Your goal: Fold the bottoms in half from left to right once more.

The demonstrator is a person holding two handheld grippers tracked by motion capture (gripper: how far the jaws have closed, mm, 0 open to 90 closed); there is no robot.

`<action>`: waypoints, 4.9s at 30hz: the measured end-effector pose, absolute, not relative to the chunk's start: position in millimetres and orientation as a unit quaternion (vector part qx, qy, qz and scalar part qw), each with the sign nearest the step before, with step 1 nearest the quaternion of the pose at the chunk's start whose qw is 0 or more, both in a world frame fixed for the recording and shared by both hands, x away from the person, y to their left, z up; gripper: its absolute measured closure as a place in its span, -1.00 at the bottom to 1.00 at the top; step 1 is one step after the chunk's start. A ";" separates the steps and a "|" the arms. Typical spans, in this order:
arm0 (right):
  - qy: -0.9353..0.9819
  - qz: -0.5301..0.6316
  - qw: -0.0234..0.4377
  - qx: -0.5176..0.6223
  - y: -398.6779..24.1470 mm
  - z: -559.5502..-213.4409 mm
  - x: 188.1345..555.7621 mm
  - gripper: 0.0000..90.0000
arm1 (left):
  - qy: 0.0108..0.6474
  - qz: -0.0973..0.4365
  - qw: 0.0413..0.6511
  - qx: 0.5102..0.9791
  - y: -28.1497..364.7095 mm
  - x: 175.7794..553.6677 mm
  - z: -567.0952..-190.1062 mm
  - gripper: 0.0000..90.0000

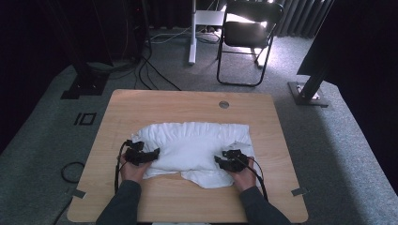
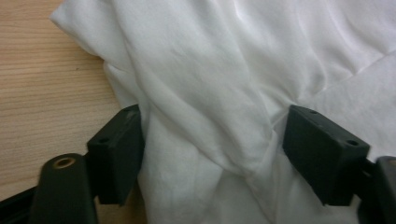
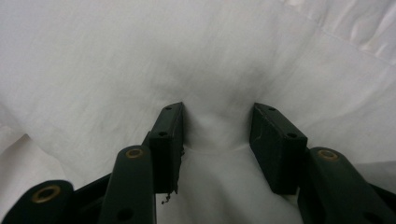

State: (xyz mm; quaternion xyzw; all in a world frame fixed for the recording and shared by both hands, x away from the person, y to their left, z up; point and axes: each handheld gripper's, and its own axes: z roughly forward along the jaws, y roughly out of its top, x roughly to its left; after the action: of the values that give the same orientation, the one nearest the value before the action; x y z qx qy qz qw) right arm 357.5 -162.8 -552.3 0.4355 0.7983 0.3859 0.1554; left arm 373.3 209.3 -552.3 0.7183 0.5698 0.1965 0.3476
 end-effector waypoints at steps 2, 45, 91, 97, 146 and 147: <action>0.798 0.386 0.157 0.435 -162.6 -552.2 357.4 0.20 | 0.565 0.211 0.343 0.720 206.9 369.8 -552.9 -0.21; 0.825 0.374 0.156 0.394 -108.2 -543.3 401.4 0.03 | 0.471 0.214 0.477 0.710 205.1 359.7 -452.8 0.88; 0.833 0.379 0.156 0.370 -56.8 -555.4 381.3 -0.35 | 0.365 0.189 0.483 0.773 122.9 364.6 -438.9 0.88; 0.834 0.421 0.084 0.346 -67.2 -542.2 378.0 -0.47 | 0.364 0.180 0.478 0.779 120.2 366.8 -447.4 0.88; 0.803 0.433 0.162 0.376 -164.2 -507.3 393.4 0.82 | 0.314 0.069 0.421 0.848 45.0 350.2 -520.5 0.42; 0.801 0.429 0.159 0.386 -165.0 -510.3 397.5 0.83 | 0.311 0.065 0.427 0.847 46.8 347.7 -512.9 0.40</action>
State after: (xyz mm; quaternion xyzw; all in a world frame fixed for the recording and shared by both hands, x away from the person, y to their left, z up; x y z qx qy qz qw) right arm 397.5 -165.0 -510.3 0.3859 0.8014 0.4286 0.1588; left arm 347.7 46.8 -512.9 0.8467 0.3114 0.0648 0.4266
